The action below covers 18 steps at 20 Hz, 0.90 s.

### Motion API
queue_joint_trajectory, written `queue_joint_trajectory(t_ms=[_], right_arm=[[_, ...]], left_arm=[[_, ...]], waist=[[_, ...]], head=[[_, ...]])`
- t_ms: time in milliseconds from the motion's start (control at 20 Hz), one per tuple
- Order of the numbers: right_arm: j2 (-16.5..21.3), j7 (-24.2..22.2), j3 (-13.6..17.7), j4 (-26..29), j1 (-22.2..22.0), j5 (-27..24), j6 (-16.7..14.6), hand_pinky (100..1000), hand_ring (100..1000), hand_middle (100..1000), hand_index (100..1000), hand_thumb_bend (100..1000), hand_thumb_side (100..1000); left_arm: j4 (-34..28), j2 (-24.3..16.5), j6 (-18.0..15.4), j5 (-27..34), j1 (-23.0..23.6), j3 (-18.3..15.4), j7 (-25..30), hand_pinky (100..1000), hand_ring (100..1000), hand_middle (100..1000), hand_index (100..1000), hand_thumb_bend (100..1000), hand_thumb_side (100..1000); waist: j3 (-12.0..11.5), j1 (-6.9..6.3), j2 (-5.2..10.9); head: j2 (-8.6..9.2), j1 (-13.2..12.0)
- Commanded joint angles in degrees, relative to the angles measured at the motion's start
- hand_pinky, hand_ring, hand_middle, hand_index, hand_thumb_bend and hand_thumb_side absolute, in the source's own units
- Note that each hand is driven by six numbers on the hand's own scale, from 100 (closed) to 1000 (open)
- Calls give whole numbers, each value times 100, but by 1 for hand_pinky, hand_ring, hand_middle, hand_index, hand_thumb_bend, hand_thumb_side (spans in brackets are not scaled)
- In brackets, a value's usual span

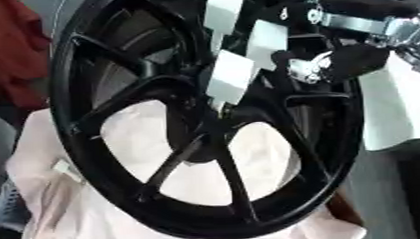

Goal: Pull the pin out of the wheel hub.

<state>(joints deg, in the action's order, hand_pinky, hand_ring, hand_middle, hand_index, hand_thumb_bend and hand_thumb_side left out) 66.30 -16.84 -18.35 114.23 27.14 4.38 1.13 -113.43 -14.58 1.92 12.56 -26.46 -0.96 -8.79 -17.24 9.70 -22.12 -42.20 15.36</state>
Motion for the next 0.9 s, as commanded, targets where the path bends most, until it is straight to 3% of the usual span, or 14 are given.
queue_joint_trajectory(t_ms=[50,350,900], right_arm=[[112,-28,100,37,16,110,49,890,971,845,967,100,753],[84,27,85,37,9,187,171,885,962,814,954,100,768],[47,283,96,37,36,-167,259,855,912,622,828,100,731]], left_arm=[[-116,-44,-25,-10,-43,-41,-9,650,614,553,810,119,778],[-116,-49,-38,-9,-37,-40,-10,651,614,553,810,120,780],[-116,-46,-25,-11,-12,-48,-15,652,611,553,810,119,781]], waist=[[6,-28,95],[-4,-12,83],[-21,-5,69]], head=[[-4,-12],[12,-21],[6,-30]])
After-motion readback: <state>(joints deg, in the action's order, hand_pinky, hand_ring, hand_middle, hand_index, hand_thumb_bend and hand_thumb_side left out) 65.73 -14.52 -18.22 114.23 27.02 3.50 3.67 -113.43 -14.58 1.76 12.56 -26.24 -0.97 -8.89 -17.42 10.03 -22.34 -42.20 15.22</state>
